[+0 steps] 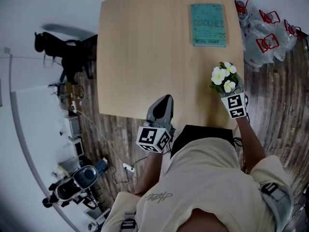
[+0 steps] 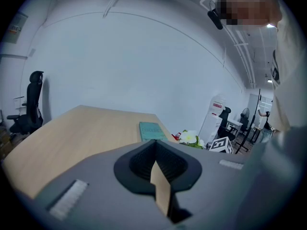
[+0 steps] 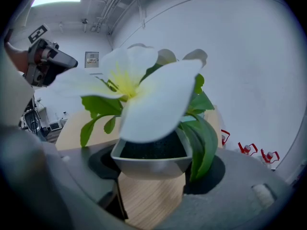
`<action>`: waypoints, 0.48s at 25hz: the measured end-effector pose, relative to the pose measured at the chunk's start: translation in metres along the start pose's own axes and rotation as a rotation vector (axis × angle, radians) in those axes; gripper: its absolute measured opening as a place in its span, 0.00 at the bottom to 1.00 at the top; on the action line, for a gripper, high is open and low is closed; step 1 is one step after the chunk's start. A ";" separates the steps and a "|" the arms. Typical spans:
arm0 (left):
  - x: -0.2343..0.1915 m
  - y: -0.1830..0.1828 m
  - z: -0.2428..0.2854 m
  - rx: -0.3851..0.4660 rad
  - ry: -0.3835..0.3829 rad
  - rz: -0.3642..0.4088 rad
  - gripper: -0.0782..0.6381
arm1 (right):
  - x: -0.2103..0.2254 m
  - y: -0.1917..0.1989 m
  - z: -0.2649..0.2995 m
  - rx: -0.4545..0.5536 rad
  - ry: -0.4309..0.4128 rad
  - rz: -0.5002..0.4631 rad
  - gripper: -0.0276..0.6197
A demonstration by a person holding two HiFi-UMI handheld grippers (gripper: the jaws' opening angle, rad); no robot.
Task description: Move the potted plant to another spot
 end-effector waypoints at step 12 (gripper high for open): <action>0.007 -0.006 0.014 0.066 0.101 0.041 0.13 | -0.014 -0.018 -0.051 0.036 0.042 -0.008 0.57</action>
Point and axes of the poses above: the fingertips, and each gripper's own axes: z forward along the fingers, x to its right, y out of its underside, the point moved 10 cm from there along -z, backward along the fingers, and after that the axes turned 3 degrees about z, right-handed, at the moved point
